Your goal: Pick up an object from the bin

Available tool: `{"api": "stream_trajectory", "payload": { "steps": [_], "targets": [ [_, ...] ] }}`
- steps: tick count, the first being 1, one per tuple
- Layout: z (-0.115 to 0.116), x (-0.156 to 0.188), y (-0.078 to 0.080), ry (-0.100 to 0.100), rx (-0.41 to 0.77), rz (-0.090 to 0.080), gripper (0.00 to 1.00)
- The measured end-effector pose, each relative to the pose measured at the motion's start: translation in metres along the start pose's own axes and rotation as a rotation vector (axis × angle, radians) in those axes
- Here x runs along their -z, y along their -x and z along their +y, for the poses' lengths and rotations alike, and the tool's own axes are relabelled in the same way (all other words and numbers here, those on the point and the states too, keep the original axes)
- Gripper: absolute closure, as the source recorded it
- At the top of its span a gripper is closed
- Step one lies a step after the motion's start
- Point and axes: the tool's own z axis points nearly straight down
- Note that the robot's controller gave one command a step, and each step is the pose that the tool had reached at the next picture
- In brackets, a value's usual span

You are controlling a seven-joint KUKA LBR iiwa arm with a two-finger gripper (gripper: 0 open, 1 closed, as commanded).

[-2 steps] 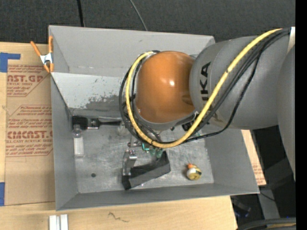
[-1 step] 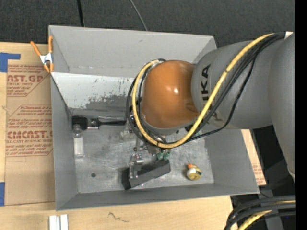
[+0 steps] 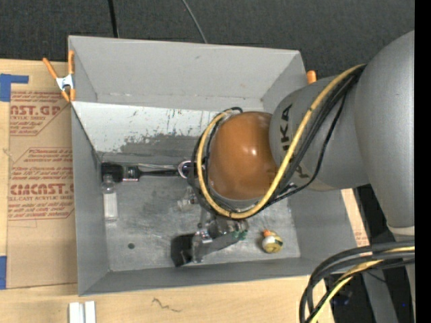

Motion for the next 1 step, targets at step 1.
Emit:
{"api": "stream_trajectory", "payload": {
  "steps": [1],
  "targets": [
    [-0.0114,-0.042,-0.0104,-0.007,-0.18,0.038,1.0]
  ]
}}
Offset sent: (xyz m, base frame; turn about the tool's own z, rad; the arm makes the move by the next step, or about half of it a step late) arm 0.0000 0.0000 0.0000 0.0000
